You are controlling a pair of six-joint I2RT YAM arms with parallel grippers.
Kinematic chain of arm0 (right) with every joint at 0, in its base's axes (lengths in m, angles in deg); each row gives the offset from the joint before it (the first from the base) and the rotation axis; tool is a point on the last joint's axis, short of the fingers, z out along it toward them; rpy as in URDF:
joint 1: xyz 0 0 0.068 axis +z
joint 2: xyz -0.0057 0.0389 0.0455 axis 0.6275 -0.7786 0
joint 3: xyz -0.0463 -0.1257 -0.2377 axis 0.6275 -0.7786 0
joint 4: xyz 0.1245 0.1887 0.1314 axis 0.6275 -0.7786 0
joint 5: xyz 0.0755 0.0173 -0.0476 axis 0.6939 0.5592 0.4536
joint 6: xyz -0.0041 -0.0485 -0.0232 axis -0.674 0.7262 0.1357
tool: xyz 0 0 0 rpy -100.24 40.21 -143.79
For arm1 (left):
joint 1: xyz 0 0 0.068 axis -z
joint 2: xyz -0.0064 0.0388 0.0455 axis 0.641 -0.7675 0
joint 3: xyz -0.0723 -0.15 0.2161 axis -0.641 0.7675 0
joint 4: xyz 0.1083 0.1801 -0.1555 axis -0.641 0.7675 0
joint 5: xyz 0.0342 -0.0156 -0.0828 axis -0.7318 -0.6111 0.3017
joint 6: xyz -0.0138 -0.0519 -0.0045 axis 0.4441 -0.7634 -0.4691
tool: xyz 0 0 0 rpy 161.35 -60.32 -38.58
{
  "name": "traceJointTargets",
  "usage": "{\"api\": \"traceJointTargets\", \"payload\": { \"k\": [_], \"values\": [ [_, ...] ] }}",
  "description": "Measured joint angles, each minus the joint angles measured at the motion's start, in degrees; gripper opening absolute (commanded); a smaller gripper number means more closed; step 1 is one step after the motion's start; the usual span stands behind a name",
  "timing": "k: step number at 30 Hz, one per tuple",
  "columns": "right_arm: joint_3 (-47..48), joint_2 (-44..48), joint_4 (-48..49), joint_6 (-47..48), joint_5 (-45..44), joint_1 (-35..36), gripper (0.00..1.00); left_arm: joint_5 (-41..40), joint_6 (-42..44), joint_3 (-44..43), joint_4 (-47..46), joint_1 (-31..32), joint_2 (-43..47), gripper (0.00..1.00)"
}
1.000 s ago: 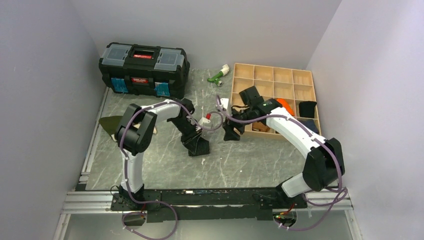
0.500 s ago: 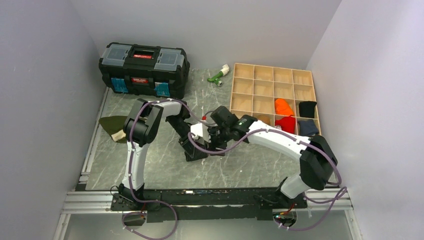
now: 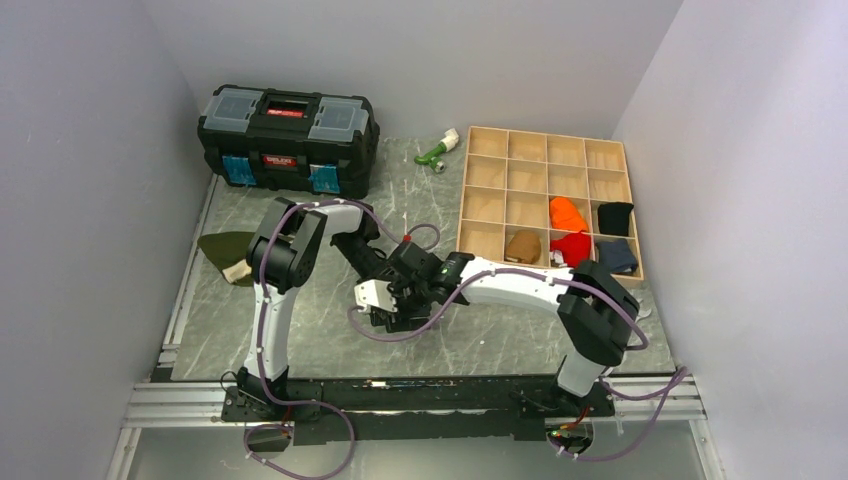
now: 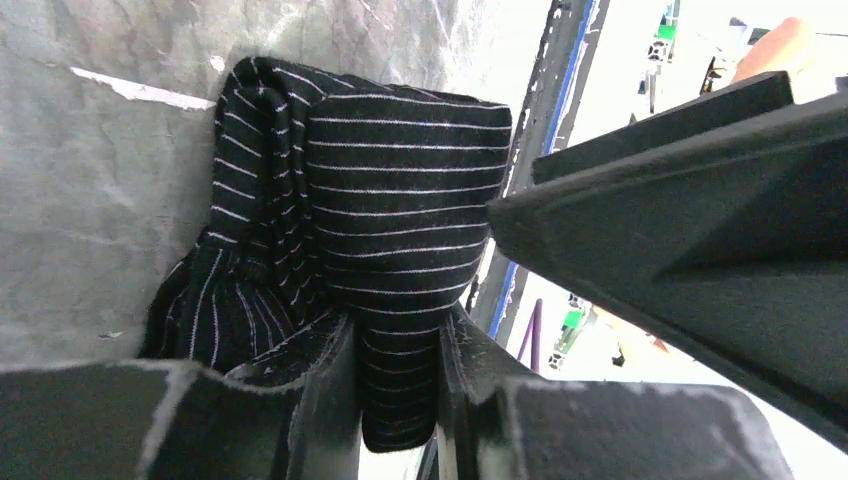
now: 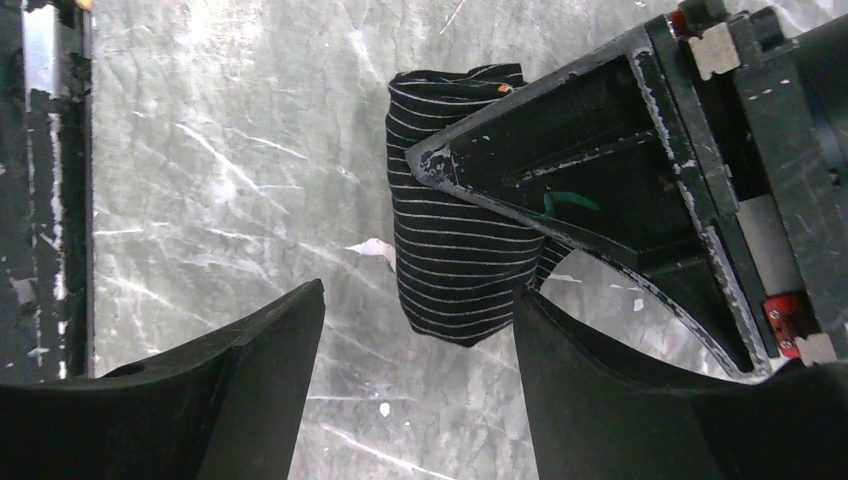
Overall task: Roll the underwear
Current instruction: Roll the underwear to the center of the board.
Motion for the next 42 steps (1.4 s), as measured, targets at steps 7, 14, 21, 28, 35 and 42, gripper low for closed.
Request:
{"api": "traceJointTargets", "payload": {
  "k": [7,14,21,28,35,42],
  "values": [
    [0.0,-3.5,2.1,0.0,-1.3,0.2,0.73,0.0,0.0,0.0,0.0,0.0,0.0,0.00],
    [0.0,-5.4,4.4,0.0,-3.0,0.5,0.73,0.1,0.0,0.1,-0.1,0.0,0.0,0.00],
    [0.0,-7.0,5.7,-0.2,-4.5,0.7,0.72,0.1,0.0,0.1,0.0,-0.1,0.0,0.00],
    [0.0,-8.5,7.0,-0.7,-6.5,1.3,0.50,0.1,-0.1,0.3,-0.1,-0.2,0.0,0.04],
    [0.7,-9.6,7.1,-0.5,-6.3,1.4,0.17,-0.1,-1.0,1.6,-1.3,-0.3,1.0,0.12],
    [4.5,-11.4,2.0,1.1,-4.5,1.1,0.00,-0.8,-3.0,4.1,-4.7,-0.3,3.6,0.32]
  ]
}}
